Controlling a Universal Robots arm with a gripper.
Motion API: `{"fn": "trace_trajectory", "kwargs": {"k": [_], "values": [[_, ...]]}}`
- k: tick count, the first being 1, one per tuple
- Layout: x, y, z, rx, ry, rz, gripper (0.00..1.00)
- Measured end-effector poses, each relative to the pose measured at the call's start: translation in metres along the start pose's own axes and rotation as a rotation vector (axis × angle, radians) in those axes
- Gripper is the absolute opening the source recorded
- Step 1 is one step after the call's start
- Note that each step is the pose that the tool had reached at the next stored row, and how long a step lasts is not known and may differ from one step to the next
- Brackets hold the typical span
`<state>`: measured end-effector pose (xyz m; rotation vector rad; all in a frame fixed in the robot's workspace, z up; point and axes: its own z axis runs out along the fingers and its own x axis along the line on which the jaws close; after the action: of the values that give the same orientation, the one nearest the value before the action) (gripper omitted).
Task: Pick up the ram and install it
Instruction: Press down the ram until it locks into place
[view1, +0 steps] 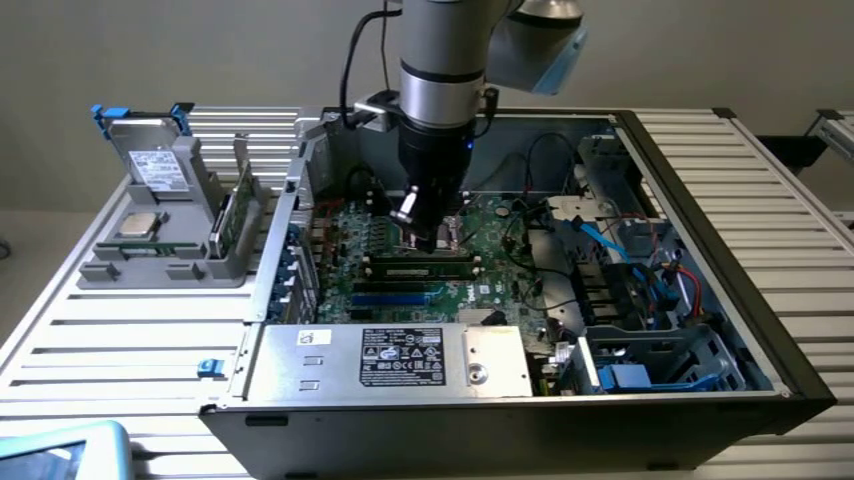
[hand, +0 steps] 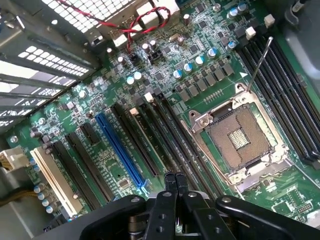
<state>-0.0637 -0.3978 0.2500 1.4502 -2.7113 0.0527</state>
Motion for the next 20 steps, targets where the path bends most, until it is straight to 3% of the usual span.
{"fn": "trace_trajectory", "kwargs": {"k": [20], "values": [[-0.0001,0.0,0.0008,-0.0233,-0.0004,0.312,0.11]]}}
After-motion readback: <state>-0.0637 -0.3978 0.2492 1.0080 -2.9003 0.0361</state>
